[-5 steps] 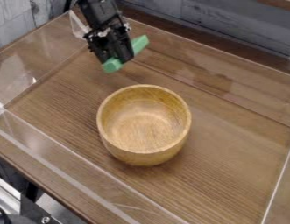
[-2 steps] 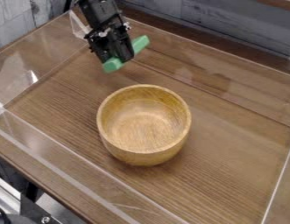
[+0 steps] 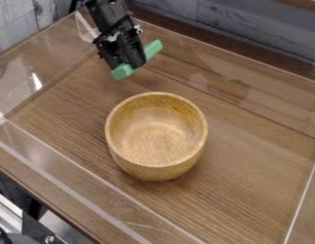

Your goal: Remove the green block from inside the brown bowl and put it on the table

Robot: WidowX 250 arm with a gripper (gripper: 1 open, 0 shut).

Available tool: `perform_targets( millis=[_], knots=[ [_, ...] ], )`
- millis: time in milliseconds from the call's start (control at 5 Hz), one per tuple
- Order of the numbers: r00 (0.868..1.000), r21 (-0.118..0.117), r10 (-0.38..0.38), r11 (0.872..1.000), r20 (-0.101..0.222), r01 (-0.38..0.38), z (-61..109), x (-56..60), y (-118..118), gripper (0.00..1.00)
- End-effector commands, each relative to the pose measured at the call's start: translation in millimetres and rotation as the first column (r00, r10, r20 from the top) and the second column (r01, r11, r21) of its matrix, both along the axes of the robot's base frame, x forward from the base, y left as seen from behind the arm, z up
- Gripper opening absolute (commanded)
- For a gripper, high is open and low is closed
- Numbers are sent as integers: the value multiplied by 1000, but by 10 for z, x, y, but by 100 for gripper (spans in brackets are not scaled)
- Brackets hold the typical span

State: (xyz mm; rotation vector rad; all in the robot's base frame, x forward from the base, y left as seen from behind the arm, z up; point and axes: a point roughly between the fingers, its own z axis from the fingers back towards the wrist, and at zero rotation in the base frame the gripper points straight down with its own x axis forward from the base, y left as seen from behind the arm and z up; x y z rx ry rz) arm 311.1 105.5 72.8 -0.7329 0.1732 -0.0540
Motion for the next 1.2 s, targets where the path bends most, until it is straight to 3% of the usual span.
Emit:
perform_targets(
  millis=[0, 1000],
  knots=[
    [998, 17, -1, 1000, 55, 0, 184, 48, 69, 0],
    [1000, -23, -4, 1000, 30, 5, 201, 29, 117, 0]
  ],
)
